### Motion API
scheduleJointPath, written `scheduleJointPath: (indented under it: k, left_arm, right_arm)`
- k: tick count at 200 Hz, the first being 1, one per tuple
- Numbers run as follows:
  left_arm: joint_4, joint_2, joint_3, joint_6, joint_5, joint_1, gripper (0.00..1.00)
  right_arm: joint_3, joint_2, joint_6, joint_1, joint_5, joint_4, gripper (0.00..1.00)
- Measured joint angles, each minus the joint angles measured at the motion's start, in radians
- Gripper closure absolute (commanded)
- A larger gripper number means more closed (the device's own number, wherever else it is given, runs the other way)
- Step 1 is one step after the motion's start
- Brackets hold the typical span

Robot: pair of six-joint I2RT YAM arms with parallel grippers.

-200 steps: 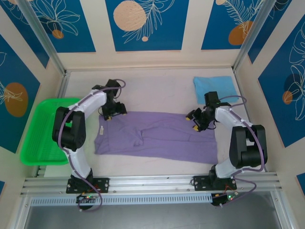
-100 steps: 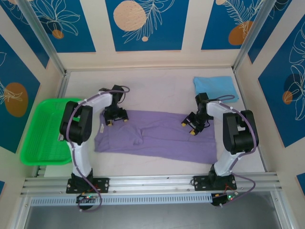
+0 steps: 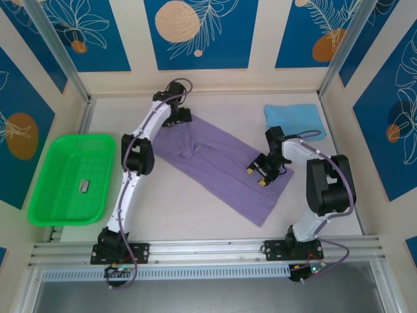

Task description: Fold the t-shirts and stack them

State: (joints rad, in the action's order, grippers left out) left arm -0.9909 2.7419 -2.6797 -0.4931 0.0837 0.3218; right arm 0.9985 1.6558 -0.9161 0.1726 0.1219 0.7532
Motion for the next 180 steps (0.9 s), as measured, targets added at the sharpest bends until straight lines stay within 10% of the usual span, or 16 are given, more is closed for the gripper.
scheduleJointPath:
  k: [49,120,180]
  left_arm:
    - [0.051,-0.045,0.004,0.025,-0.022,0.007,0.01]
    - [0.102,-0.549,0.661,-0.058,-0.044,0.005,0.21]
    - [0.085,-0.342,0.633,-0.077,-0.039,-0.003,0.27]
  right_arm:
    - [0.000,-0.070,0.055,0.120,0.021,0.006,0.47]
    - [-0.033,0.055,0.101,0.317,0.064,-0.064,0.53]
    - [-0.026,0.089,0.000,0.396,0.072,-0.084,0.53]
